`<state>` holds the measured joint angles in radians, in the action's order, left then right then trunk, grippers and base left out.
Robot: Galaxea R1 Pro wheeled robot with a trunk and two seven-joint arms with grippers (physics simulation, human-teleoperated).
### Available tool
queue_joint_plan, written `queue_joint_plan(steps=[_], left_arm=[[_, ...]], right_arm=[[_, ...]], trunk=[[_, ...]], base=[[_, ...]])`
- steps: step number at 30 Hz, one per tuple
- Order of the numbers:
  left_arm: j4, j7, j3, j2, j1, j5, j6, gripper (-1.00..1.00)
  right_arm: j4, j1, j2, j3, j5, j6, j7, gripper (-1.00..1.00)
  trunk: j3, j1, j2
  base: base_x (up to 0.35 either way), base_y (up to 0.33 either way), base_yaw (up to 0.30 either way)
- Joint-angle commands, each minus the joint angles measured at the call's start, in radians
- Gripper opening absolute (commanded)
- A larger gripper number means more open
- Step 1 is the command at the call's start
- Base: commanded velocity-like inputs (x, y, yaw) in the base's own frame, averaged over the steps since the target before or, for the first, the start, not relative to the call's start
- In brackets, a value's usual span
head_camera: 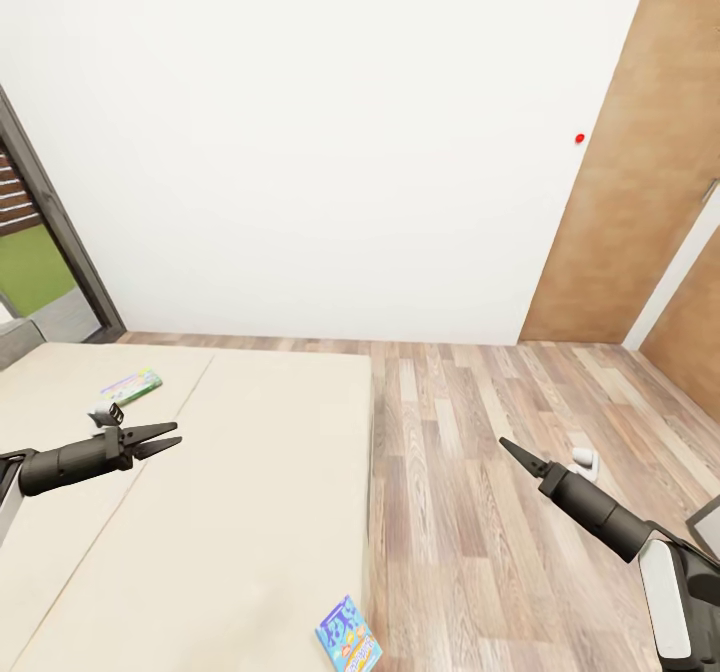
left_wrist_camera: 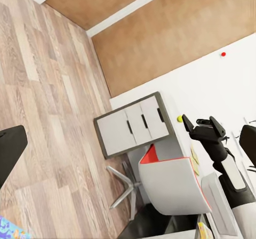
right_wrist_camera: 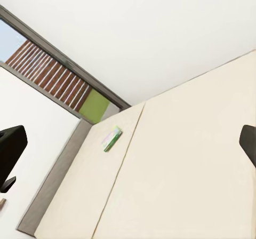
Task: Put all the toys in the child's room - the three board games (two on the bed and one on the table), the two jigsaw puzzles on the table, and the tennis ball on the table - inside the toy box on the table in the child's room.
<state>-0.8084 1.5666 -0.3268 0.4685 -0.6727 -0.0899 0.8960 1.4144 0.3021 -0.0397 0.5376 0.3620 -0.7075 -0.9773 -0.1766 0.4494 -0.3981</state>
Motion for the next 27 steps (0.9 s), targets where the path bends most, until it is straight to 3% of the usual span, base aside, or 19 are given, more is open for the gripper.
queue_joint_plan(steps=[1, 27], left_arm=[[0.000, 0.004, 0.000, 0.000, -0.001, 0.001, 0.011, 1.00], [0.000, 0.004, -0.001, -0.001, -0.001, 0.001, 0.010, 1.00]], right_arm=[[0.000, 0.001, 0.000, 0.001, 0.004, -0.006, -0.001, 1.00], [0.000, 0.001, 0.000, 0.001, 0.002, -0.006, -0.001, 1.00]], trunk=[[0.000, 0.001, -0.002], [0.043, 0.001, -0.002]], base=[[0.000, 0.000, 0.000], [0.000, 0.000, 0.000]])
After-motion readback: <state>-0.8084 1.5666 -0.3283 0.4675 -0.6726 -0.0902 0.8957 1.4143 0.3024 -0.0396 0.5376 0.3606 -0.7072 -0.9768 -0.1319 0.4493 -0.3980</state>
